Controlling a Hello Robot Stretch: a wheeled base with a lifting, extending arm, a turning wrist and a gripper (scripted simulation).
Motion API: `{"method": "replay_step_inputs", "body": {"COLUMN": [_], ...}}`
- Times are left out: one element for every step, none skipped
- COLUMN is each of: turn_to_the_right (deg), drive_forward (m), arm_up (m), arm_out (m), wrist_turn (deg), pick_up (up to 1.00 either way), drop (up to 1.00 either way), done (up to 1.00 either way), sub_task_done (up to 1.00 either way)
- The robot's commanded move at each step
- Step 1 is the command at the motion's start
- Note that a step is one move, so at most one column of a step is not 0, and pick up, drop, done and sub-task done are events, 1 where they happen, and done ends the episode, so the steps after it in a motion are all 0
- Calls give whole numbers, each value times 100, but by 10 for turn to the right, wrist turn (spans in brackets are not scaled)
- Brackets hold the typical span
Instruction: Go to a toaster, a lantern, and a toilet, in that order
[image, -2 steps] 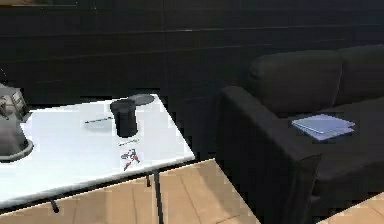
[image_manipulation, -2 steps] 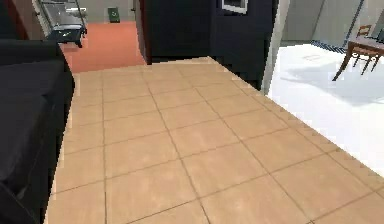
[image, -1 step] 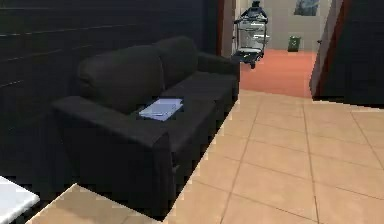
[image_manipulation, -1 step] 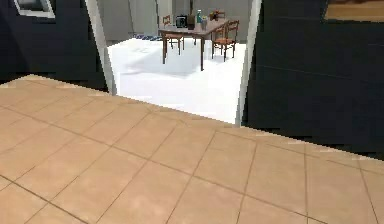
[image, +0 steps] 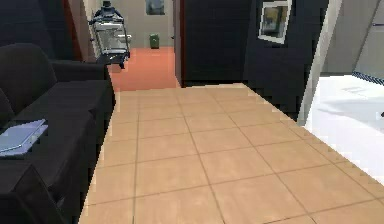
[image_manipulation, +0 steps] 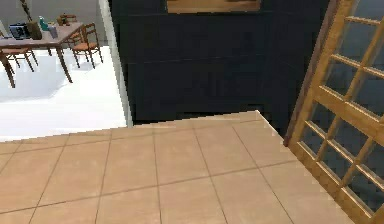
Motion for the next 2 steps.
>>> {"method": "replay_step_inputs", "body": {"turn_to_the_right": [0, -150], "drive_forward": [60, 0], "arm_up": [0, 0], "arm_out": [0, 0], "wrist_turn": [0, 0], "pick_up": [0, 0], "drop": [0, 0], "done": [0, 0], "sub_task_done": [0, 0]}}
